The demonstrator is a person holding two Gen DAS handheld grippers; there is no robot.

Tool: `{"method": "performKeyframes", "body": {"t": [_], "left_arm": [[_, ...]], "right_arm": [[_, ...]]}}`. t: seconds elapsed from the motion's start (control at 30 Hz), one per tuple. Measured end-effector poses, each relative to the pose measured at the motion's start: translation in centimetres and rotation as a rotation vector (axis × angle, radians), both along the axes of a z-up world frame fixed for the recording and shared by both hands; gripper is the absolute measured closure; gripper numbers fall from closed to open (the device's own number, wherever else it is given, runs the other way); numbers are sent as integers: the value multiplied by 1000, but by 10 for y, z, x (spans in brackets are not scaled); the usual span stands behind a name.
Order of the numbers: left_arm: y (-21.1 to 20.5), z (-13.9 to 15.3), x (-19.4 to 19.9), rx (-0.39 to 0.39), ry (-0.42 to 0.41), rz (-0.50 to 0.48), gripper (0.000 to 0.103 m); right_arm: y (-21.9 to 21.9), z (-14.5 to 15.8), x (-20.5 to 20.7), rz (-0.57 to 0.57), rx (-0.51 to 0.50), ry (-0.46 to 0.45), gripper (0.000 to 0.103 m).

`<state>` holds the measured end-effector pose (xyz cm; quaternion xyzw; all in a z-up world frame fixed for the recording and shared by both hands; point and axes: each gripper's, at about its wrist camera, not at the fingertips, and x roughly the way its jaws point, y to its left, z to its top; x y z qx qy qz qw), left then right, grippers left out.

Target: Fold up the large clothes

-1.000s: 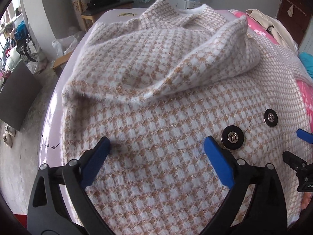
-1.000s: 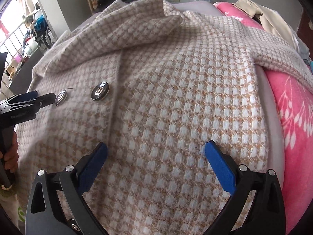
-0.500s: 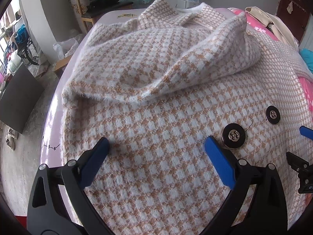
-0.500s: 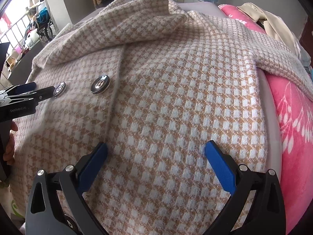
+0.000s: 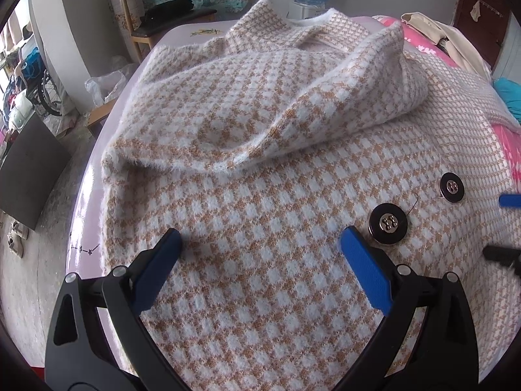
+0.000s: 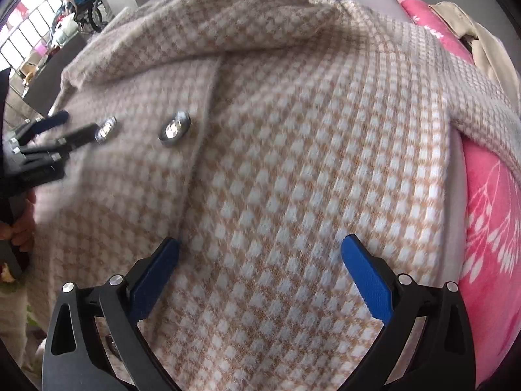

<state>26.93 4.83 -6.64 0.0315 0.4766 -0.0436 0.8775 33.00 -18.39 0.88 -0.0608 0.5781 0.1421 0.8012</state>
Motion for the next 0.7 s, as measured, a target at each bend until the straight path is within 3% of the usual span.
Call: {"method": "performKeyframes", "body": {"t": [0.13,0.27,0.4,0.5,0.6,0.7], "left_arm": [[1,-1,-3,-7,-19,-9,8],[2,-1,-4,-17,-27,-10,8],[4,0,-6,-30,-38,-10,8],[5,1,-6,-39,-45,-9,8],[5,2,-6,-46,-46,-9,8],[6,2,-6,-54,-50,-9,8]], "right_arm": [[-5,49,43,-12,92,-103,5],[-5,76,118,-64,154,-150,5],[6,63,206,-187,157,-96,5],[13,45,246,-248,116,-65,7],[17,23,260,-256,58,-6,15],[18,19,240,-199,23,33,26]]}}
